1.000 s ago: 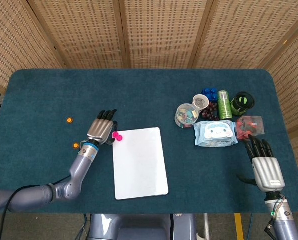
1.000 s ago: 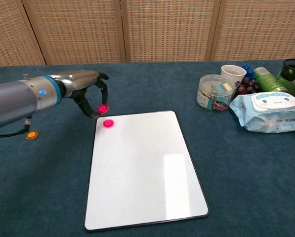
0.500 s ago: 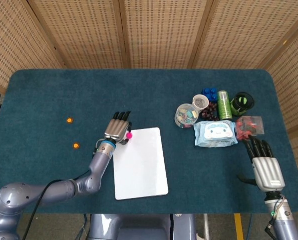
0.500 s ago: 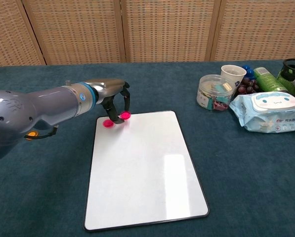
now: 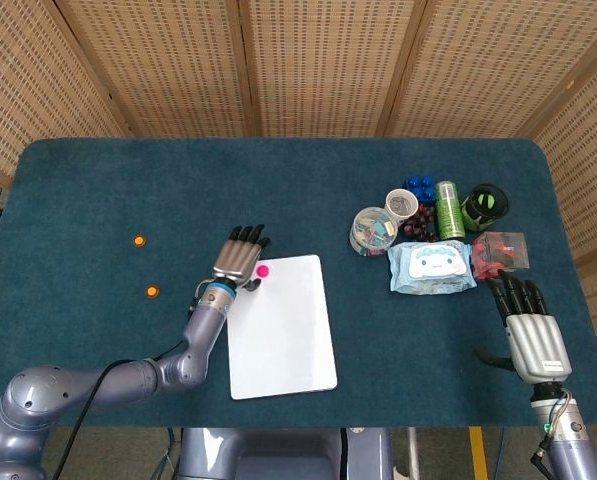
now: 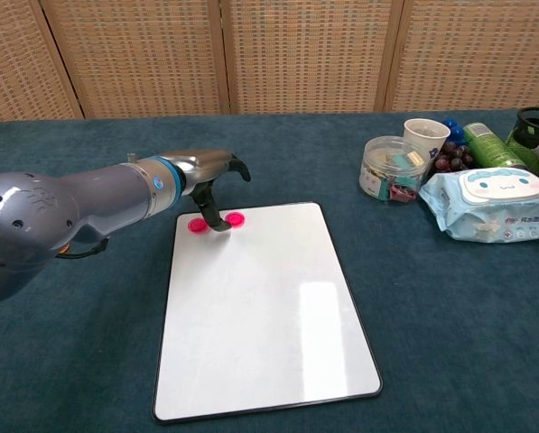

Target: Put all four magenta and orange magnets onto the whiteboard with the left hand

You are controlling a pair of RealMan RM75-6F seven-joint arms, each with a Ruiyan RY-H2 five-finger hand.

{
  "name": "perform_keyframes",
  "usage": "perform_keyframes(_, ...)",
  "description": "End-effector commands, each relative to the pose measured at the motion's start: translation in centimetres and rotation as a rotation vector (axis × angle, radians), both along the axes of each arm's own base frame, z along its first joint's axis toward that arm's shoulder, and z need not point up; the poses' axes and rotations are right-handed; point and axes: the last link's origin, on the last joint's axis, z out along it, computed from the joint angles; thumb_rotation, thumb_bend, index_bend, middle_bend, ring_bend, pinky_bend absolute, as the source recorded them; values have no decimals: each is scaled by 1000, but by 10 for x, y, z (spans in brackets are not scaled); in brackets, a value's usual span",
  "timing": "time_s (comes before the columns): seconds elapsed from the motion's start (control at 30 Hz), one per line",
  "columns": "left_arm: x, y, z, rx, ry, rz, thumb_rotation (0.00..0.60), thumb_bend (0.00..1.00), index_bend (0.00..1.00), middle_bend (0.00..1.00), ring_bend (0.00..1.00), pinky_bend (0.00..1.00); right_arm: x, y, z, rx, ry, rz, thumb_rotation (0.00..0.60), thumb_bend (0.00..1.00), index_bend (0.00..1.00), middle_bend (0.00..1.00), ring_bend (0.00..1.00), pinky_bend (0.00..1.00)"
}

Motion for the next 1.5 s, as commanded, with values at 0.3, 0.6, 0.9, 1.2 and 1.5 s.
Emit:
perform_keyframes(0.3,-37,4,39,48,-52,-3,600,296,52,0,0,0,0,0,-1,2,6,0,600,143,0,0,0,0)
perform_keyframes(0.6,-122,22,110,191,-44,134,600,323,219,0,0,0,1,0,-1,2,13,-4,600,142,0,0,0,0)
perform_keyframes(0.9,-187,34,133,232,-21,268,600,339,286,0,0,0,1,0,-3,5,20,-13,600,144,0,0,0,0)
perform_keyframes(1.2,-223,42,131,246,-20,339,600,345,293,0,0,0,1,0,-4,13,23,-18,600,142,0,0,0,0)
perform_keyframes(1.5,-232,45,120,229,-15,352,600,348,296,0,0,0,2,0,-4,17,22,-22,600,142,0,0,0,0)
